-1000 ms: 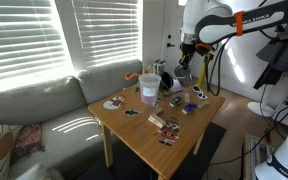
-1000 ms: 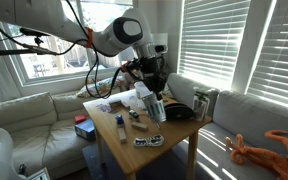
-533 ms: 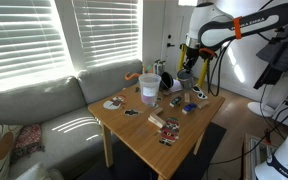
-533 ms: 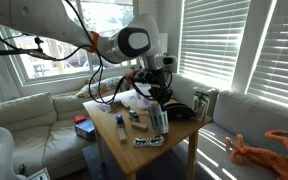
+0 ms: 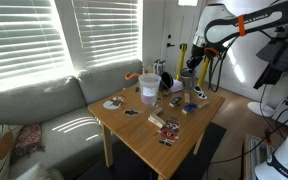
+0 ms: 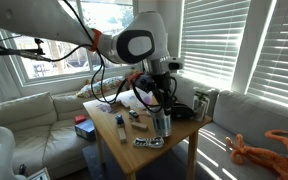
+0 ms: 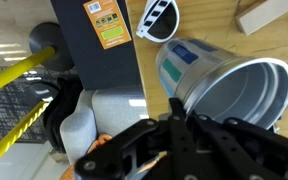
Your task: Lift the silver cup and pour its content into the white cup
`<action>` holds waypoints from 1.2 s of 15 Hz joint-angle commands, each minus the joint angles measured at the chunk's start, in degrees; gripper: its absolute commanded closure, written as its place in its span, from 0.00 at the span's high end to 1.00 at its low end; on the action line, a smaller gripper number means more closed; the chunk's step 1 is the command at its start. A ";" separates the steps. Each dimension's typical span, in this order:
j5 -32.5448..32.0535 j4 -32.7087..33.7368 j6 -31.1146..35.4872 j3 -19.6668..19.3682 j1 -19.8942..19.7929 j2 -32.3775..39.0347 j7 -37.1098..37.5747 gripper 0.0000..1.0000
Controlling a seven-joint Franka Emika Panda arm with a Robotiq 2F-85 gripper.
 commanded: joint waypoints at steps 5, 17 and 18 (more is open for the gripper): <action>4.48 -2.14 0.89 -0.67 -0.94 0.01 -1.40 0.32; 2.06 -4.56 2.23 -1.00 -5.02 -8.34 1.12 1.00; 2.09 -4.04 0.77 -0.86 -5.23 -9.30 1.33 1.00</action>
